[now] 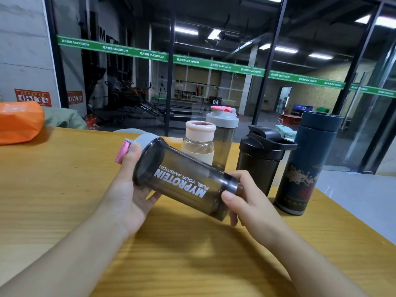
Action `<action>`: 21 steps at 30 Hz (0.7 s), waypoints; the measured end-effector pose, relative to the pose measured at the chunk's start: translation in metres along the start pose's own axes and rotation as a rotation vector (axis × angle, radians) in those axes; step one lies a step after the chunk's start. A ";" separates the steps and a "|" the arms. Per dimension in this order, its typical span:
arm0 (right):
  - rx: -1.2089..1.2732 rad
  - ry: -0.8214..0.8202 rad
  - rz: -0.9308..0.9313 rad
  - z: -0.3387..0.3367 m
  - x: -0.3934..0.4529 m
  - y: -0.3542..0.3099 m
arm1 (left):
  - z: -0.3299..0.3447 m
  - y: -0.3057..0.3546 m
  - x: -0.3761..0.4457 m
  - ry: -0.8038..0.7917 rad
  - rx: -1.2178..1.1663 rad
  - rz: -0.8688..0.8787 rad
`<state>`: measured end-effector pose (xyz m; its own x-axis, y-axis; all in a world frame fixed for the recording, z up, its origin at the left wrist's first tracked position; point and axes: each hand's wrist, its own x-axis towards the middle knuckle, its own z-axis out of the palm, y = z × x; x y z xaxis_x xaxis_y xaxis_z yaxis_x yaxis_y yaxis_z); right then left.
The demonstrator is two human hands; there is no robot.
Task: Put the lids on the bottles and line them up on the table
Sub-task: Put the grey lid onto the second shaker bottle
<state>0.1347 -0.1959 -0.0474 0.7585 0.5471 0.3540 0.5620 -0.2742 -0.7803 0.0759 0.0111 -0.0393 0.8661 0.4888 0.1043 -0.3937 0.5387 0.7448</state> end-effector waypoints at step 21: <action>-0.007 -0.017 -0.122 0.000 0.005 0.002 | 0.009 0.007 -0.007 0.027 -0.072 0.058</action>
<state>0.1392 -0.1936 -0.0476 0.6785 0.5899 0.4378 0.6526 -0.2102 -0.7280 0.0700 0.0058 -0.0291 0.8331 0.5384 0.1269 -0.4647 0.5566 0.6887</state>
